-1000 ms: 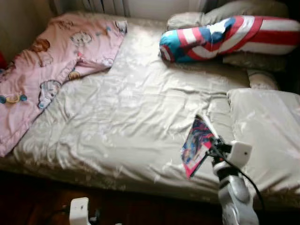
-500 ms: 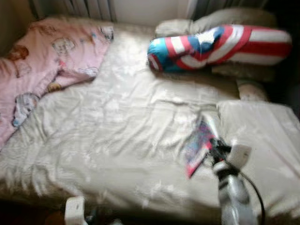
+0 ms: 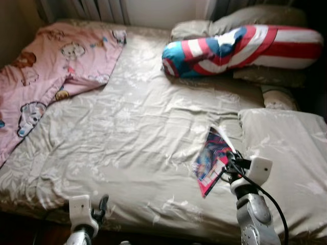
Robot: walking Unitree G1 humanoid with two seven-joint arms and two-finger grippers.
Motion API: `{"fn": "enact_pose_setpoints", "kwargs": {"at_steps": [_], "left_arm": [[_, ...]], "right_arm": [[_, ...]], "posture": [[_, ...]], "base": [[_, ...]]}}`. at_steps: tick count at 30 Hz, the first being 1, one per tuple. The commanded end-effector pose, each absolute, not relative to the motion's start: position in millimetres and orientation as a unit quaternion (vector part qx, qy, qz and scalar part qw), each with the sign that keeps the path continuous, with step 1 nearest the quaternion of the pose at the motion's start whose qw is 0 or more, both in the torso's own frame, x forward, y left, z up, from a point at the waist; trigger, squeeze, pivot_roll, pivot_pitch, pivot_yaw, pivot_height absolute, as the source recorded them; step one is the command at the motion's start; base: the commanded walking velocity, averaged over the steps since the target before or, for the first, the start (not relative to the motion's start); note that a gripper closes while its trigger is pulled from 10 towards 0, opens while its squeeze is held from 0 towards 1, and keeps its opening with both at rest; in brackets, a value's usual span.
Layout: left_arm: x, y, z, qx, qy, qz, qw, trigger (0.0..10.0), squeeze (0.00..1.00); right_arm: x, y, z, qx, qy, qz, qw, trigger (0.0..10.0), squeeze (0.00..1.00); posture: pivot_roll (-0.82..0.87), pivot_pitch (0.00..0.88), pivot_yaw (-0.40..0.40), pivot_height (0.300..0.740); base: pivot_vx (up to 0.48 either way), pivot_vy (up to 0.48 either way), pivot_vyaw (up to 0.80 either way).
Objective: Clean up the room
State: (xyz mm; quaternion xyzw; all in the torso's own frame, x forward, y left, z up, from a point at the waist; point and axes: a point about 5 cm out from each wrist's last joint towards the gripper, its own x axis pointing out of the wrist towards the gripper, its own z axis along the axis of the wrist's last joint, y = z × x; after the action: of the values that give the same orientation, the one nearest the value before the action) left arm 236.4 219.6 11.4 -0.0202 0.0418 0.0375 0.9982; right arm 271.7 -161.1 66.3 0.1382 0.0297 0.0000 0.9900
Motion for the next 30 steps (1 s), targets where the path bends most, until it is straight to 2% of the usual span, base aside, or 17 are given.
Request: {"fn": "enact_pose_setpoints", "kwargs": {"at_steps": [1,5,17,26,30], "left_arm": [[240.7,213.0,30.0,-0.023,0.005,0.03,0.999,10.0,0.0],[247.2,207.1,48.8,-0.02,-0.031,0.02,0.999,10.0,0.0],[238.6,205.1,59.8,-0.024,-0.028,0.024,0.999,10.0,0.0],[237.2,206.1,61.3,-0.025,-0.023,0.028,0.999,10.0,0.0],[236.6,206.5,62.0,-0.025,-0.021,0.03,0.999,10.0,0.0]], "right_arm": [[271.7,-162.7,76.3,0.137,-0.001,0.0,0.991,10.0,0.0],[273.0,-159.9,78.5,0.141,-0.006,0.002,0.99,10.0,0.0],[278.0,-158.1,78.3,0.145,0.002,0.006,0.989,10.0,0.0],[278.8,-155.7,79.7,0.163,-0.008,0.012,0.986,10.0,0.0],[280.9,-158.0,80.3,0.193,-0.016,0.001,0.981,10.0,0.0]], "posture": [[0.09,0.218,-0.059,0.74],[0.08,0.217,-0.057,0.74],[0.09,0.198,-0.058,0.74],[0.09,0.193,-0.062,0.686],[0.1,0.202,-0.062,0.686]], "base": [[0.0,0.0,0.0],[0.0,0.0,0.0],[0.0,0.0,0.0],[0.0,0.0,0.0],[0.0,0.0,0.0]]}}
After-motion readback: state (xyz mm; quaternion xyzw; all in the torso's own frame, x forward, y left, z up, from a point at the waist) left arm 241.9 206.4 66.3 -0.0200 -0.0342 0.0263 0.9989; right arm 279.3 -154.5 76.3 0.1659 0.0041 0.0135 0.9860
